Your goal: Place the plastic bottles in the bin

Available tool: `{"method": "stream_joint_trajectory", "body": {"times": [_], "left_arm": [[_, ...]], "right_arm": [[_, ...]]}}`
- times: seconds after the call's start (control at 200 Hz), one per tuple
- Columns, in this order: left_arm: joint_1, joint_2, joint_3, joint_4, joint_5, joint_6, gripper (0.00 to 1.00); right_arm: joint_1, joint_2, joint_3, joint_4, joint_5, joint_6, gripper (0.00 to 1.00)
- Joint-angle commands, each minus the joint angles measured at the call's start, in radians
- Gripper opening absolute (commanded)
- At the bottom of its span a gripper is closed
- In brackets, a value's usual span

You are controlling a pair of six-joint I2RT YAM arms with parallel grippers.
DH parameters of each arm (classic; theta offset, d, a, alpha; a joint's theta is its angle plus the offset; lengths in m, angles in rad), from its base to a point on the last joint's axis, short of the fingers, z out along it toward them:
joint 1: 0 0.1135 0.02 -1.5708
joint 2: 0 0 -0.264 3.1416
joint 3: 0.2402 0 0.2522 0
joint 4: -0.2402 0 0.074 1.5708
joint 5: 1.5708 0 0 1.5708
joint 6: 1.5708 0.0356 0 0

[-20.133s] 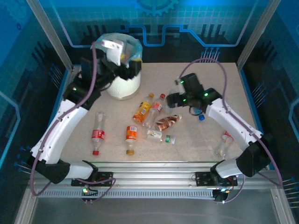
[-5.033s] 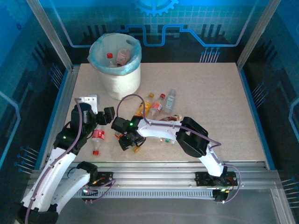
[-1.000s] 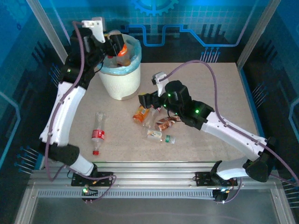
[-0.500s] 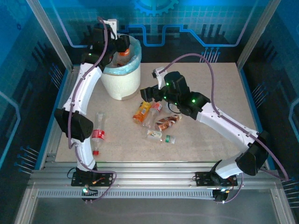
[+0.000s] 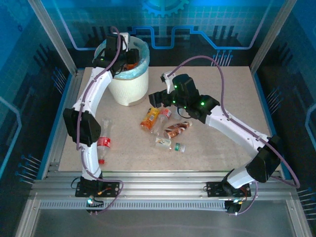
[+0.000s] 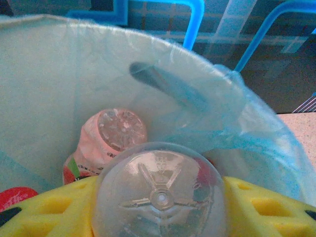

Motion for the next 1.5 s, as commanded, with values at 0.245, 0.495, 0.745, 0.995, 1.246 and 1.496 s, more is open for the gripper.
{"method": "stream_joint_trajectory", "body": {"times": [0.245, 0.495, 0.745, 0.995, 1.246, 1.496], "left_arm": [[0.028, 0.029, -0.029, 0.016, 0.04, -0.072, 0.49], [0.028, 0.056, 0.008, 0.004, 0.048, -0.086, 0.51], [0.03, 0.058, -0.001, 0.0, 0.045, -0.09, 0.52], [0.031, 0.056, 0.004, 0.0, 0.047, -0.092, 0.54], [0.033, 0.052, -0.006, -0.009, 0.052, -0.094, 0.53], [0.034, 0.032, -0.059, 0.004, 0.059, -0.096, 0.53]], "right_arm": [[-0.034, -0.006, -0.008, -0.006, -0.031, 0.004, 0.88], [-0.051, 0.0, -0.013, -0.003, -0.047, 0.011, 0.88], [-0.07, 0.002, -0.009, -0.006, -0.06, 0.007, 0.88], [-0.076, 0.011, -0.008, -0.008, -0.074, 0.02, 0.88], [-0.076, 0.017, -0.004, -0.003, -0.081, 0.029, 0.88], [-0.077, 0.035, 0.012, -0.003, -0.09, 0.028, 0.88]]}}
